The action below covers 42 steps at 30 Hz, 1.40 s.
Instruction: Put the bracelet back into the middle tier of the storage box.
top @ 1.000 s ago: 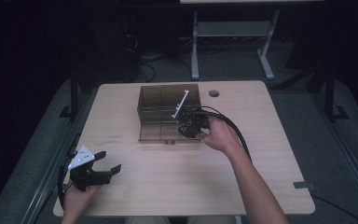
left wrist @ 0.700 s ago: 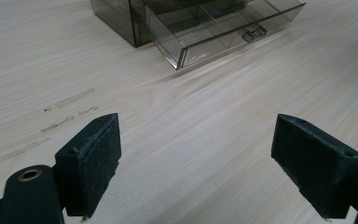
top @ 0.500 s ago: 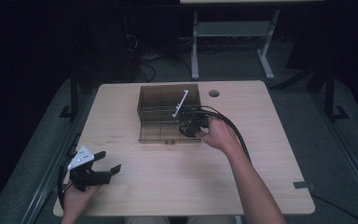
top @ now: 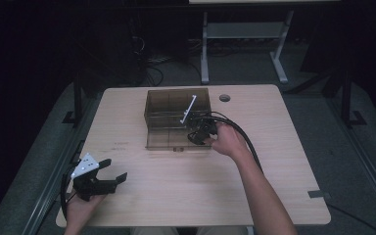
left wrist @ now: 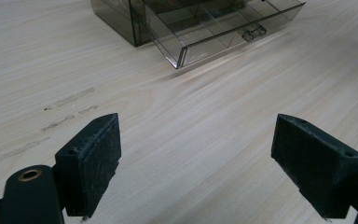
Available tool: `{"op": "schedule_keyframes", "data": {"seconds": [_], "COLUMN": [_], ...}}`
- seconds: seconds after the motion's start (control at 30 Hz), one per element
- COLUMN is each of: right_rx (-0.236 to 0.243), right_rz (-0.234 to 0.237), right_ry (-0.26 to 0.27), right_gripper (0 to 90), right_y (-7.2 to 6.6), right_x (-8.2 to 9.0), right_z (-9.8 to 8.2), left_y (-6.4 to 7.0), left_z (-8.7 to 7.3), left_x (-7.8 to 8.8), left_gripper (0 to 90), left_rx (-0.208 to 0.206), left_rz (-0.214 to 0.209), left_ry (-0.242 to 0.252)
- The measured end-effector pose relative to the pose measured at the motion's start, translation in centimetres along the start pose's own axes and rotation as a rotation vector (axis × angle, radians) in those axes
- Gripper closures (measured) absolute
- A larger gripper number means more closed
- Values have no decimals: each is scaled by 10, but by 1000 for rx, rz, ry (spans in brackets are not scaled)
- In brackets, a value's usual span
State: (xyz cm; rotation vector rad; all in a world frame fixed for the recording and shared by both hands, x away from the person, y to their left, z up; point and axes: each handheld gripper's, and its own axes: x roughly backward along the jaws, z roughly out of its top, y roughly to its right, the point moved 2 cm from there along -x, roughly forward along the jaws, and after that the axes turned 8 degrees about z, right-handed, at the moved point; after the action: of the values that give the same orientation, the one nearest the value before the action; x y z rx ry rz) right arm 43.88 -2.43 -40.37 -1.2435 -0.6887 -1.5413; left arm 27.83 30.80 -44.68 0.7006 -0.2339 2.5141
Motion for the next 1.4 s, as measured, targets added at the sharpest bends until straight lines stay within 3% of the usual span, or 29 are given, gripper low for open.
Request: {"op": "schedule_keyframes", "data": {"seconds": [0.57, 0.97, 1.4], "right_rx": [-38, -31, -68], "right_rz": [32, 38, 48], "right_ry": [2, 8, -2], "right_gripper": [828, 828, 828], "right_y": [12, 10, 16], "right_x": [-9, -11, -14], "right_z": [0, 3, 1], "left_y": [0, -1, -1], "left_z": [0, 0, 0], "left_x": [0, 0, 1], "left_gripper": [152, 152, 152], "left_rx": [6, 13, 14], "left_rz": [-1, -1, 0], "left_ry": [2, 6, 11]}}
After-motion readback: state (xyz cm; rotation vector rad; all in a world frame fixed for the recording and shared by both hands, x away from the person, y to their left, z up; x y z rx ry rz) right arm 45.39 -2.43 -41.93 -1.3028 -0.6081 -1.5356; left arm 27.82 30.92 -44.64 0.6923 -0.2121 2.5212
